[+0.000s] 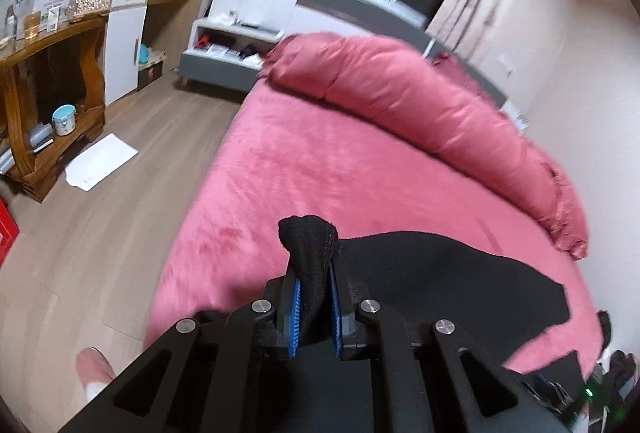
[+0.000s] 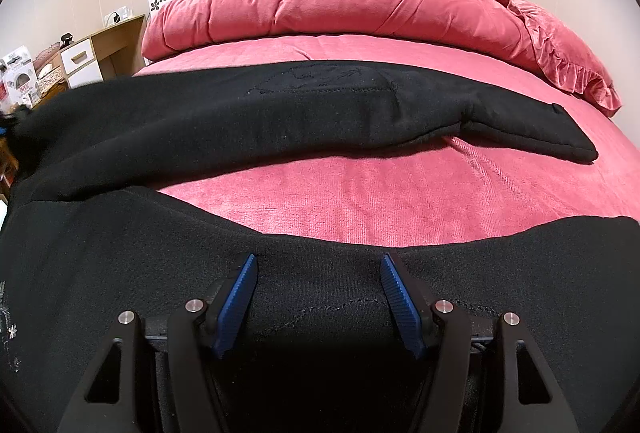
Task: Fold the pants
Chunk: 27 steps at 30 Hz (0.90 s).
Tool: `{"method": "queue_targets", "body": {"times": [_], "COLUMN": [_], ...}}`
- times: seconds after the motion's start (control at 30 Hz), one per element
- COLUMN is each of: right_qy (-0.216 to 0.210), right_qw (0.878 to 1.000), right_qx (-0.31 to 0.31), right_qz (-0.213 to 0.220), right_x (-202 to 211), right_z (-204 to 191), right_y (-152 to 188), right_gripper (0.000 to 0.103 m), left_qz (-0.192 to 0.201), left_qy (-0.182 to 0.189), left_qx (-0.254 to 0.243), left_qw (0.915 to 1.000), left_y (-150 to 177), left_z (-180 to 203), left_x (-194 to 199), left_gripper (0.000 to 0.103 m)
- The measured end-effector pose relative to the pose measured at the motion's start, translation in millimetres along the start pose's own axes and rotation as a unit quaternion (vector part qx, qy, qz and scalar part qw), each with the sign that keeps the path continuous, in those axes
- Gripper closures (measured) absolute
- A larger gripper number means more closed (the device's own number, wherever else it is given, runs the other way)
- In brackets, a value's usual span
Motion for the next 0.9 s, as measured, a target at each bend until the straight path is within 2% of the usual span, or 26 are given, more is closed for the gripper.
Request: {"method": "queue_targets", "body": {"times": [0.2, 0.33, 0.47, 0.6, 0.7, 0.73, 0.8, 0.83, 0.9], "right_qy": [0.001, 0.009, 0.015, -0.064, -0.118, -0.134, -0.157, -0.162, -0.165], "right_qw": [1.0, 1.0, 0.999, 0.994, 0.984, 0.979, 0.969, 0.962, 0.955], "right_qx": [0.001, 0.006, -0.001, -0.083, -0.13, -0.154, -0.188, -0.205, -0.223], "right_qz": [-0.001, -0.007, -0.038, -0.024, -0.018, -0.02, -0.045, -0.073, -0.11], "right_x": [0, 1, 8, 27, 28, 24, 9, -4, -24], "right_z": [0, -1, -3, 9, 12, 14, 12, 10, 5], "right_y": [0, -2, -14, -50, -87, -101, -120, -129, -141], "right_gripper": [0.037, 0.035, 0.035, 0.035, 0.03, 0.025, 0.024, 0.024, 0.029], "left_qz": [0.009, -0.007, -0.026, -0.029, -0.027, -0.026, -0.026, -0.027, -0.031], "left_qy": [0.041, 0.052, 0.055, 0.055, 0.054, 0.056, 0.059, 0.058, 0.054], "left_qx": [0.026, 0.03, 0.058, 0.053, 0.041, 0.045, 0.051, 0.05, 0.039], "left_qw": [0.9988, 0.9982, 0.9965, 0.9966, 0.9973, 0.9971, 0.9966, 0.9967, 0.9973], "left_y": [68, 110, 141, 156, 157, 158, 159, 161, 163], "left_z": [10, 15, 8, 11, 17, 15, 14, 15, 18], "left_x": [59, 74, 73, 71, 74, 75, 78, 79, 81], "left_gripper": [0.092, 0.092, 0.092, 0.092, 0.092, 0.092, 0.092, 0.092, 0.092]}}
Point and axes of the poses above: each gripper's, at about its wrist camera, not at the fingertips, and x roughly against the way its jaws point, z to its right, y to its underside, the point moved 1 cm from there along -x, roughly the way its jaws point, and after that the axes turned 6 degrees about -z, right-handed, at the moved point
